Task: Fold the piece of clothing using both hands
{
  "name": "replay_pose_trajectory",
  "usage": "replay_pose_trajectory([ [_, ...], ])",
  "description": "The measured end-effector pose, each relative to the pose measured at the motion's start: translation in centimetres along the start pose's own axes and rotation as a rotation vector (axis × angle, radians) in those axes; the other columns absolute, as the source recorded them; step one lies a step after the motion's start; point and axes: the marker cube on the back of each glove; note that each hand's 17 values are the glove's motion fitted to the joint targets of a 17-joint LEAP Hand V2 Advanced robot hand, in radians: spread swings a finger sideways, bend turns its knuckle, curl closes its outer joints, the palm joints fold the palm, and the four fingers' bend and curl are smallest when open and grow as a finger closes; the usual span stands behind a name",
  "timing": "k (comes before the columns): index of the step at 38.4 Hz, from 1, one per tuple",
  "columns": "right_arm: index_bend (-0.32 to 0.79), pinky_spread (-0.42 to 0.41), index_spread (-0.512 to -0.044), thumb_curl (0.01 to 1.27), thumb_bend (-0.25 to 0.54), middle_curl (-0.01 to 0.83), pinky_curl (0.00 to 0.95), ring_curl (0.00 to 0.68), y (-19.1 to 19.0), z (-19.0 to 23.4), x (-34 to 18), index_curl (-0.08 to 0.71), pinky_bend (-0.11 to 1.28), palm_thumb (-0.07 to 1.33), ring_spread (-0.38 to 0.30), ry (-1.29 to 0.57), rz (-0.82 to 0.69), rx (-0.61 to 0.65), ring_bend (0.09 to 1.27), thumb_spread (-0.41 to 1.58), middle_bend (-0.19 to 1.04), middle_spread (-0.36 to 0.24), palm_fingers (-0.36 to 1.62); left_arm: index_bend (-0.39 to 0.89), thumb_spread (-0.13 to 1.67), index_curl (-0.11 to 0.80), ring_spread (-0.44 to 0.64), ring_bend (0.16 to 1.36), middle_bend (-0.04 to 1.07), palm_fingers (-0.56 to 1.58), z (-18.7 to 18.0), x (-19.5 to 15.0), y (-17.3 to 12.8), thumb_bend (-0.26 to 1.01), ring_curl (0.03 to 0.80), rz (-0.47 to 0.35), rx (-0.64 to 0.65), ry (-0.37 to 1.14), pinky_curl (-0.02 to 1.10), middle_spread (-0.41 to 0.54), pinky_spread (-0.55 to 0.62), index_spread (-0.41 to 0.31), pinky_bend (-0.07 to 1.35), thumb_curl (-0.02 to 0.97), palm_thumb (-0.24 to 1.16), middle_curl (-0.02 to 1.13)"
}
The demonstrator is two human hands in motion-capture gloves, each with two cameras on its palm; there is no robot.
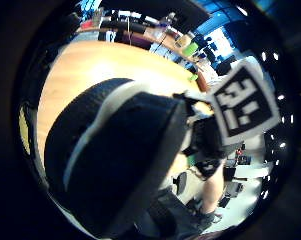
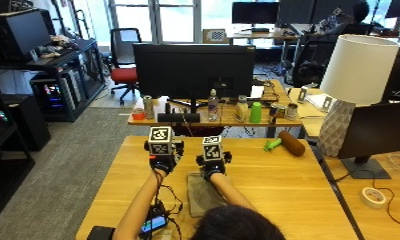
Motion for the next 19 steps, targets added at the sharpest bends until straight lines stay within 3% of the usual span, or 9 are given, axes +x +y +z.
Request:
replay_pose_trajectory([
  [3,-0.05,-0.347,-0.226,0.51,-0.029,0.510,0.413,0.468,1.4,2.3,-2.9,-0.012,0.83,0.98,-0.243,-0.130,-0.064,-0.134,0.95,0.84,0.52,-0.134,1.08,0.19,1.03,0.341,0.12,0.60,0.18,0.48,-0.3,-1.3,0.3,-0.03,0.294,-0.014,0.045,-0.015,0.30,0.054,0.28,-0.083,0.35,0.191,-0.03,0.33],
  [9,-0.04,-0.306,-0.216,0.49,-0.027,0.458,0.418,0.450,1.5,5.5,-5.1,-0.009,0.88,0.93,-0.220,-0.264,-0.088,-0.313,0.91,0.97,0.34,-0.076,0.94,0.20,1.02,0.366,0.05,0.58,0.18,0.58,-0.5,-3.3,1.6,-0.06,0.301,-0.054,-0.001,-0.039,0.30,0.034,0.21,-0.084,0.31,0.180,-0.07,0.34],
  [15,-0.04,-0.280,-0.210,0.46,-0.017,0.438,0.407,0.431,1.7,3.6,-3.7,-0.015,0.89,0.91,-0.203,-0.332,-0.116,-0.316,0.90,1.07,0.29,-0.046,0.92,0.18,1.00,0.379,0.02,0.56,0.16,0.58,0.1,-4.2,1.0,-0.07,0.310,-0.071,-0.006,-0.049,0.31,0.031,0.19,-0.085,0.29,0.167,-0.08,0.35],
  [19,-0.03,-0.249,-0.210,0.45,-0.016,0.438,0.398,0.417,0.3,-1.1,0.1,-0.009,0.88,0.90,-0.188,-0.379,-0.085,-0.174,0.87,1.11,0.29,-0.040,0.91,0.17,1.00,0.381,0.02,0.55,0.15,0.58,-0.4,-4.0,1.2,-0.07,0.313,-0.079,-0.024,-0.044,0.32,0.036,0.18,-0.084,0.29,0.160,-0.09,0.34],
])
